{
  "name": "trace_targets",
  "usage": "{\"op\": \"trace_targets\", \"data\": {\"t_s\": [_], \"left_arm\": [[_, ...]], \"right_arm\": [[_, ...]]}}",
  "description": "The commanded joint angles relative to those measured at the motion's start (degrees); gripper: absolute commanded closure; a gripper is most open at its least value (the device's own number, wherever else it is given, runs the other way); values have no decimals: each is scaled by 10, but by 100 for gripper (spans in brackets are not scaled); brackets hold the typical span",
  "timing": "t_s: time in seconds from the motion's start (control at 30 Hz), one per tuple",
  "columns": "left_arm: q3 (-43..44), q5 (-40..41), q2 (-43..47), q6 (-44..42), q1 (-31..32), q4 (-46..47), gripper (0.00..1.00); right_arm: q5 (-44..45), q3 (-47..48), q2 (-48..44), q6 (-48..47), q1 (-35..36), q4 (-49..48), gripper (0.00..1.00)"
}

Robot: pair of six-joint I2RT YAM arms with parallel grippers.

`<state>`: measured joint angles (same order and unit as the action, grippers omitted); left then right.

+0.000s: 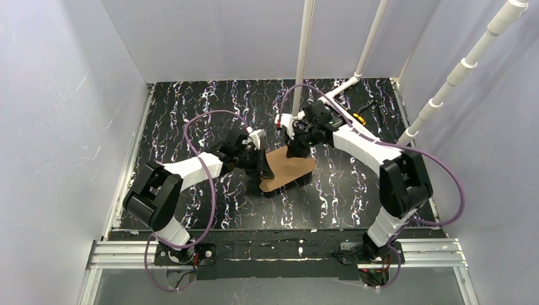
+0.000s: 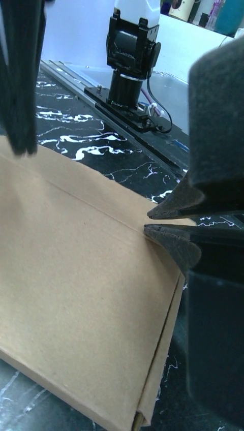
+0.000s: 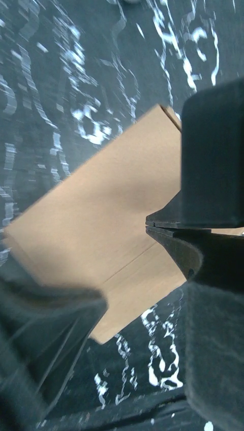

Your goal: Fold the paper box

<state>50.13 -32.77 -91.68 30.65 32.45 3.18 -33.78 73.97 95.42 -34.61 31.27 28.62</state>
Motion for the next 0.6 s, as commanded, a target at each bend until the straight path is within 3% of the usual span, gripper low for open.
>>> {"op": "trace_targets", "data": {"t_s": [0.0, 0.23, 0.57], "left_arm": [[-21, 26, -11, 7, 2, 2, 93], [-19, 39, -25, 19, 2, 0, 92], [-12, 57, 61, 45, -1, -8, 82]], "right_arm": [[62, -50, 35, 24, -6, -30, 92], [78, -88, 64, 22, -5, -45, 92], [-48, -20, -7, -13, -43, 52, 80]]}}
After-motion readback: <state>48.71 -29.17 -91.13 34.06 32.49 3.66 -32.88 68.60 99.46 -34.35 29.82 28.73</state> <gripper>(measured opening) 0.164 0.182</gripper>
